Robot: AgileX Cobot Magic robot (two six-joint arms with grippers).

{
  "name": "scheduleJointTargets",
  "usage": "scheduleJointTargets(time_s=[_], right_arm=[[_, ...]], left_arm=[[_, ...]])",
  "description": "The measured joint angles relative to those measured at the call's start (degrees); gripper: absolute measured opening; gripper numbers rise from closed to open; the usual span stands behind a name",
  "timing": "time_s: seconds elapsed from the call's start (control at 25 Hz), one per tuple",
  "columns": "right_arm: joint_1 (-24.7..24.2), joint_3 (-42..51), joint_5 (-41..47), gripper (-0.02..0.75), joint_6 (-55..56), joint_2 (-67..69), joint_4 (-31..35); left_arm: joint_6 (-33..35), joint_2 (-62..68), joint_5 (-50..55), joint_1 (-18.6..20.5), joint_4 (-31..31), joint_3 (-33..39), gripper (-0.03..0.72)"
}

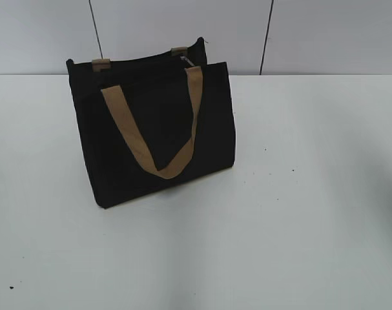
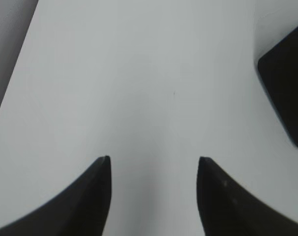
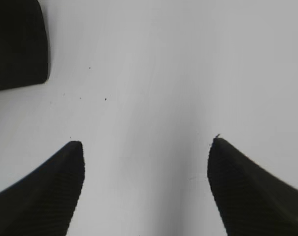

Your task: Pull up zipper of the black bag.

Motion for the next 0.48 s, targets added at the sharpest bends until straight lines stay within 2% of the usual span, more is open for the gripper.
scheduleJointTargets(time_s=[0.2,0.48], right_arm=[[0.0,18.7,-6.6,0.596,0.0,-14.7,1.6],[0.0,33.8,-6.6,0.596,0.0,-31.9,2.3]], left_arm=[[0.6,-8.8,5.7,-0.1,-0.8,3.8,0.427],[0.7,-17.3,9.5,-0.4,-2.4,7.8,0.427]])
